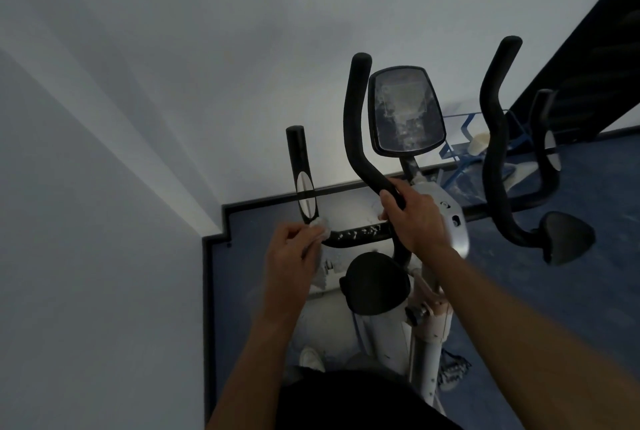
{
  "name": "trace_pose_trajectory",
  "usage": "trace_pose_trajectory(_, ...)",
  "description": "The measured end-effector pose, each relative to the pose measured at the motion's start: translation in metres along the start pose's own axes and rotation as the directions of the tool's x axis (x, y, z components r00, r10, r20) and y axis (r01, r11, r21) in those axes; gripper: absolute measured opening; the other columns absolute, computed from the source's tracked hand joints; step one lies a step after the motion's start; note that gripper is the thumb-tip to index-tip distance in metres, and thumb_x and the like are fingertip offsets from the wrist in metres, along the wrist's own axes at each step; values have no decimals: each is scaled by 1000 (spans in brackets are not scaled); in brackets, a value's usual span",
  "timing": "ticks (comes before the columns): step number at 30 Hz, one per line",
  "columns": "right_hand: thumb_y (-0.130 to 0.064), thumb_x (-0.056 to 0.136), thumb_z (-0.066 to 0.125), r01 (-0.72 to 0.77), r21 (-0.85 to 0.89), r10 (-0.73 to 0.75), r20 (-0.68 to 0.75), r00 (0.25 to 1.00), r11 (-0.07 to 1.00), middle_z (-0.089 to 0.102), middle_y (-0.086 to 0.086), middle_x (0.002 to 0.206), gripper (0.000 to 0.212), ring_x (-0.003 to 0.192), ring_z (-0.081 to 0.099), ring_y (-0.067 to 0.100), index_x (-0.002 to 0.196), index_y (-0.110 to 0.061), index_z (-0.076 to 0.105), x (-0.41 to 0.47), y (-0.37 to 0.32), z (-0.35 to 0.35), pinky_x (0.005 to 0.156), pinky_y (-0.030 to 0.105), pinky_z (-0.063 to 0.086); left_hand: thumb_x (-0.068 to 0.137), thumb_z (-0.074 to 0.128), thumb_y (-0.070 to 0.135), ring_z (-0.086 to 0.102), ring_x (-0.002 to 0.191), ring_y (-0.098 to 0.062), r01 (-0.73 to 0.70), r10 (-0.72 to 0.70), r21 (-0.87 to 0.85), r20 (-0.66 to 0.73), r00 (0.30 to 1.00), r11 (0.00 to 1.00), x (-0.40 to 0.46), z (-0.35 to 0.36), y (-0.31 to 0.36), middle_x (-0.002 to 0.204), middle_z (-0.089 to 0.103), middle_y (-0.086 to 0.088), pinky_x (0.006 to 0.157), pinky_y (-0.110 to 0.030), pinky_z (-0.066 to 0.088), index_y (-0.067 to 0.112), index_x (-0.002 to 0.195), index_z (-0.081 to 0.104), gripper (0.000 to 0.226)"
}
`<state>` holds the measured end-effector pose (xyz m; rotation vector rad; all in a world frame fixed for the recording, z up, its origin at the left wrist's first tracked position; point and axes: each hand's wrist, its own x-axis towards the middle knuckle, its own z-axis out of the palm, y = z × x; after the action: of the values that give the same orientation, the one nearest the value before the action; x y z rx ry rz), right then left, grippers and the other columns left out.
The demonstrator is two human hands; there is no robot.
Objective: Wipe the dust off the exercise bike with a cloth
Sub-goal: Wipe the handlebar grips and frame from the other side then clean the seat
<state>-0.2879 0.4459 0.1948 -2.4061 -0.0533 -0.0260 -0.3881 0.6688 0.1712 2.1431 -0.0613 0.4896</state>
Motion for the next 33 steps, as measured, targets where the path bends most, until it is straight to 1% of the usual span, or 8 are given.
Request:
trace_pose_trajectory(6, -48, 102, 47, -14, -1, 14, 8, 1000, 1000, 70, -9, 73, 30, 70, 64, -3, 124, -33, 60, 0, 1, 1, 75, 32, 55, 96, 66, 11, 55, 90, -5, 90, -93, -30, -132, 987, 995, -3, -7, 3, 103, 54, -1, 78, -15, 48, 5, 117, 71, 22)
trace_pose_trajectory(10, -47, 102, 48, -11, -7, 11, 7, 1000, 1000, 70, -8, 73, 29, 68, 63, -4, 124, -33, 60, 0, 1, 0, 71, 29, 50, 92, 70, 6, 52, 91, -2, -11, 11, 22, 6, 1000, 1000, -2, 1, 6, 108, 55, -6, 84, -9, 46, 4, 117, 71, 26)
trace_pose_trajectory(16, -50, 101, 48, -11, 8, 11, 2, 1000, 1000, 69, -9, 71, 27, 67, 65, -2, 121, -36, 60, 1, 5, 2, 72, 31, 54, 92, 71, 3, 56, 88, -10, 34, -32, 22, -86, 996, 999, -15, 1, -7, 103, 56, -6, 78, -19, 51, 4, 112, 73, 20)
trace_pose_trajectory(22, -49, 101, 48, -9, 10, 9, -2, 1000, 1000, 69, -9, 71, 28, 68, 65, -1, 121, -35, 60, 2, 4, 2, 73, 32, 54, 95, 69, 13, 59, 90, -17, -26, 24, 65, 27, 999, 998, -9, 6, -6, 111, 55, -7, 77, -32, 57, 9, 123, 71, 28)
trace_pose_trajectory(26, -49, 101, 49, -18, 7, 19, -6, 1000, 1000, 70, -10, 71, 30, 69, 65, -2, 125, -34, 61, 1, 3, 1, 76, 33, 55, 96, 67, 13, 60, 92, -17, -25, 27, 55, -37, 999, 998, -4, 1, -3, 113, 58, -8, 77, -29, 57, 8, 123, 70, 27)
trace_pose_trajectory(28, -48, 101, 49, -20, 12, 20, -2, 1000, 1000, 70, -10, 73, 33, 69, 65, -3, 128, -33, 60, 1, 1, 0, 77, 34, 57, 98, 63, 22, 61, 95, -18, -141, 133, 136, 63, 989, 981, 13, 4, 8, 112, 65, -9, 80, -29, 56, 8, 120, 72, 27)
trace_pose_trajectory(31, -48, 101, 49, -19, 7, 19, -3, 1000, 1000, 70, -9, 75, 34, 69, 65, -3, 129, -32, 60, 1, 0, -1, 77, 35, 58, 92, 60, 29, 55, 92, -19, -294, 219, 324, 251, 943, 899, 40, -2, 12, 102, 74, -3, 68, -28, 47, 14, 105, 77, 26)
trace_pose_trajectory(33, -47, 102, 50, -20, 0, 20, -9, 1000, 1000, 70, -8, 78, 33, 68, 64, -6, 129, -31, 61, 0, -1, -1, 78, 35, 58, 88, 63, 28, 54, 89, -21, -317, 226, 389, 263, 938, 865, 57, -17, 11, 101, 76, -2, 65, -26, 39, 15, 101, 78, 23)
